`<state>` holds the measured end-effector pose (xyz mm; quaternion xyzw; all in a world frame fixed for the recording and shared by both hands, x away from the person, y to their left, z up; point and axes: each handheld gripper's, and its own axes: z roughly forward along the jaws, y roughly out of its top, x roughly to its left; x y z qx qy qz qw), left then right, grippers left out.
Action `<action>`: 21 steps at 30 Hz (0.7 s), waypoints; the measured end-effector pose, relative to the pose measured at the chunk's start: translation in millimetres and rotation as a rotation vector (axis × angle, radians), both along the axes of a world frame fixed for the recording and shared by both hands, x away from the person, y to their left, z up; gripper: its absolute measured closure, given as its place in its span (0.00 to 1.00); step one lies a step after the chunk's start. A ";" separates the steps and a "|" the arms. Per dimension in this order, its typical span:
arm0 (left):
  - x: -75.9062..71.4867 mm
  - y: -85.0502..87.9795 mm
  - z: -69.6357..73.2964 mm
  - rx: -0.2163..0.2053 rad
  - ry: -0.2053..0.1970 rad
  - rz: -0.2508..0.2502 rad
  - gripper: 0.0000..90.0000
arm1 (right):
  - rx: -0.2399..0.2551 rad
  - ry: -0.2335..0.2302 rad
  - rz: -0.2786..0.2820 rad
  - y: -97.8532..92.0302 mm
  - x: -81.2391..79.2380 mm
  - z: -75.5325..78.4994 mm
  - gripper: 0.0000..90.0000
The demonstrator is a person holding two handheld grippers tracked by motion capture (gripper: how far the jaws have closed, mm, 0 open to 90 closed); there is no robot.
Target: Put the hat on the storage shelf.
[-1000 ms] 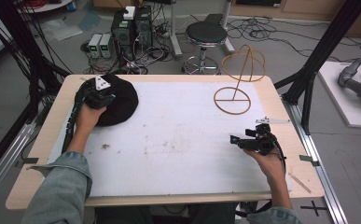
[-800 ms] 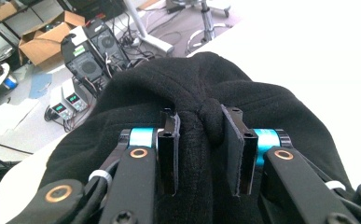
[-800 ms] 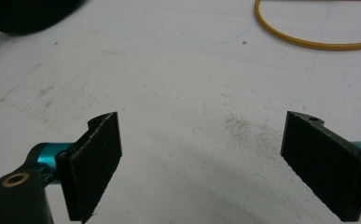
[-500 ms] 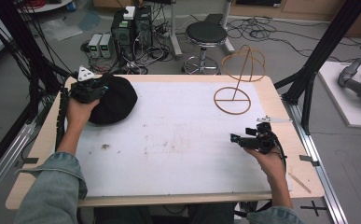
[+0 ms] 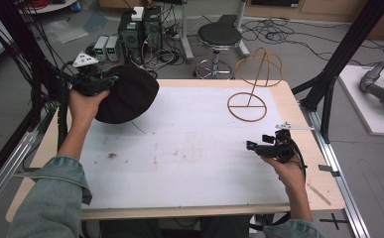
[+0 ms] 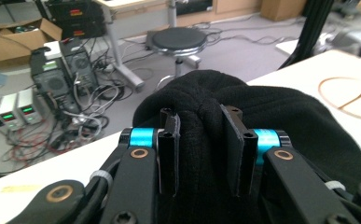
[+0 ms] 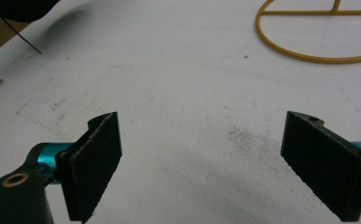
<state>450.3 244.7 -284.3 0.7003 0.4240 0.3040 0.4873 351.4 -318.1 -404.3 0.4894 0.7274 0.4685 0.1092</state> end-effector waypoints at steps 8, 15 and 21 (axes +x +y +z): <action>-0.9 -19.7 30.4 -0.049 -0.021 -0.005 0.78 | 0.007 -0.008 0.006 0.9 -0.3 0.3 0.14; 3.4 -43.0 54.1 -0.058 -0.031 -0.029 0.78 | 0.016 -0.022 0.008 0.9 -0.5 3.6 0.14; 9.5 -68.0 71.8 -0.034 -0.050 -0.052 0.78 | 0.010 -0.029 -0.005 -0.8 -0.1 4.5 0.14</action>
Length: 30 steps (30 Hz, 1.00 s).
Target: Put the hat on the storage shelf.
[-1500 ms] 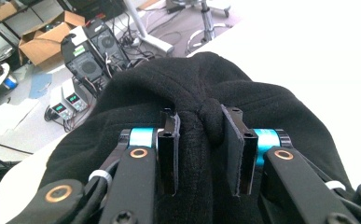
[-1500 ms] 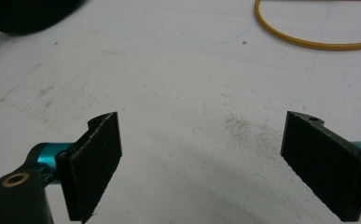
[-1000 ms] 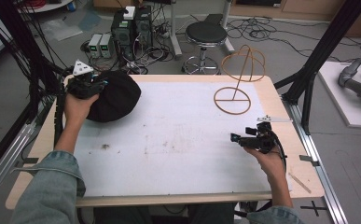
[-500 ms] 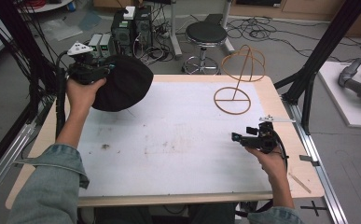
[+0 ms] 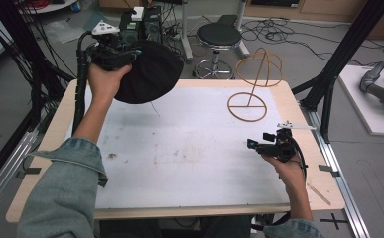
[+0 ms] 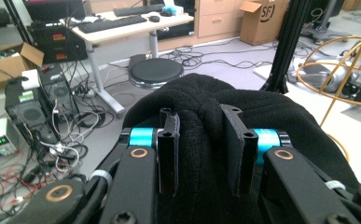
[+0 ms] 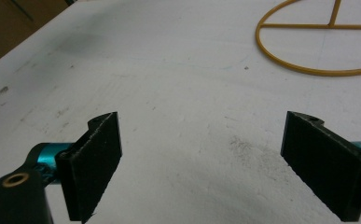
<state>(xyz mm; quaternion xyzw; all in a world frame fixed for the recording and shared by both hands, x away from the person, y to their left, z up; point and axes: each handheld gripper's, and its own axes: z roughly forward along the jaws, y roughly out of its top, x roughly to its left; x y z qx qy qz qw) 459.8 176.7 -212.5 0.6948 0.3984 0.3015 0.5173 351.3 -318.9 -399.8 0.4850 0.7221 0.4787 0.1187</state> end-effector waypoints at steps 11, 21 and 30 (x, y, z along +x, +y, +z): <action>19.2 -48.3 18.3 0.007 0.005 -0.038 0.78 | -0.012 -0.018 -0.024 -4.4 -0.9 0.2 0.14; 38.4 -86.1 32.2 -0.021 0.012 -0.073 0.78 | -0.005 -0.023 -0.030 -8.5 -2.9 2.2 0.14; 52.4 -113.9 37.7 -0.020 -0.019 -0.142 0.78 | 0.008 -0.026 -0.040 -14.3 -3.3 2.5 0.14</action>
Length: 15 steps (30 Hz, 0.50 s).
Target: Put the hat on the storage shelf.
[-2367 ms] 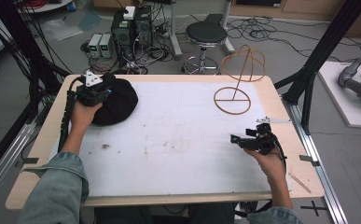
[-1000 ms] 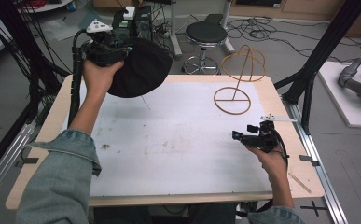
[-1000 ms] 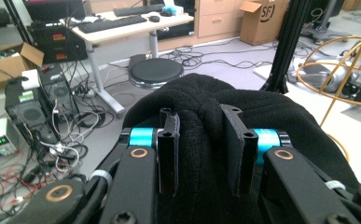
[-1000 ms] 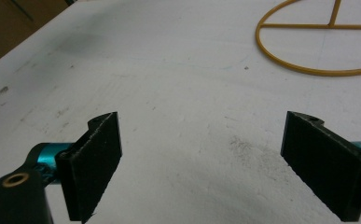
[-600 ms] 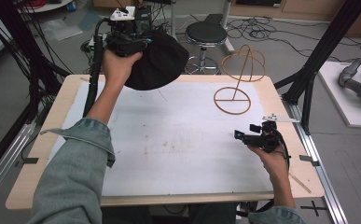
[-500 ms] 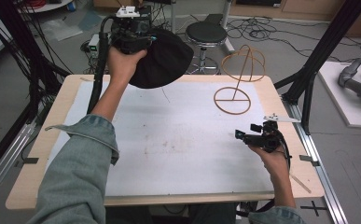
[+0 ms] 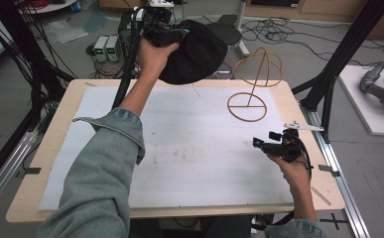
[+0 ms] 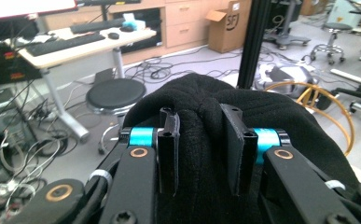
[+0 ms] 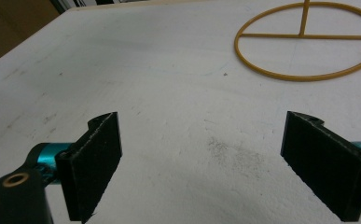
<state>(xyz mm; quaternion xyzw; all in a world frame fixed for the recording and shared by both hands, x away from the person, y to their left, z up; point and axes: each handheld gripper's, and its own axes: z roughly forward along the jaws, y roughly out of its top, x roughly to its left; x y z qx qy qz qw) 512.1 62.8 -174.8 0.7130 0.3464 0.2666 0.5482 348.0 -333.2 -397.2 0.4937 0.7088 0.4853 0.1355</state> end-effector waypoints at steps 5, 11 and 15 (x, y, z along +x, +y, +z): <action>6.0 -11.5 1.0 -0.006 0.002 -0.042 0.78 | -0.003 -0.001 -0.001 -2.3 -0.4 -0.8 0.14; 10.2 -25.8 5.9 -0.025 -0.021 -0.095 0.78 | 0.000 -0.004 -0.003 -3.5 -1.3 -0.7 0.14; 15.5 -32.4 6.8 -0.062 -0.031 -0.133 0.78 | -0.003 -0.001 0.003 -2.1 -1.8 -0.7 0.14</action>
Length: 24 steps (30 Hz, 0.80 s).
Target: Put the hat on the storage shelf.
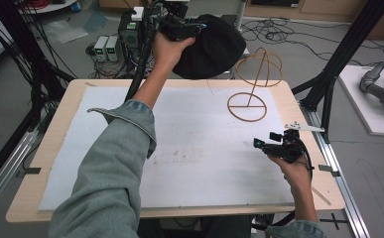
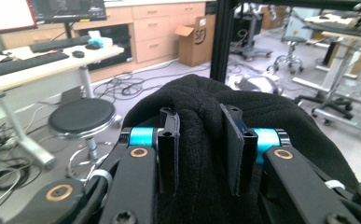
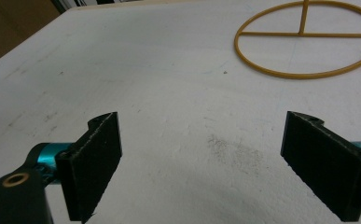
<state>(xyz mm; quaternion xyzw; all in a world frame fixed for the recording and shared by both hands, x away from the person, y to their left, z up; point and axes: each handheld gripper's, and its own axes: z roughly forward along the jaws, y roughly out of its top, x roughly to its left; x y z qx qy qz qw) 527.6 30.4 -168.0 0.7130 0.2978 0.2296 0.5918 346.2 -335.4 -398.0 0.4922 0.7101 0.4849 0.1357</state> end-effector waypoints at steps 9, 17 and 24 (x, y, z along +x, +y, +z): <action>8.7 -26.1 -2.7 -0.003 0.000 -0.052 0.78 | 0.012 -0.003 -0.003 -2.3 -1.3 1.1 0.14; 15.8 -48.2 -8.0 -0.043 0.012 -0.093 0.78 | 0.014 0.002 -0.008 -4.7 -4.1 0.7 0.14; 20.8 -63.2 -17.3 -0.055 -0.020 -0.132 0.78 | 0.012 -0.005 -0.004 -6.4 -7.1 1.3 0.14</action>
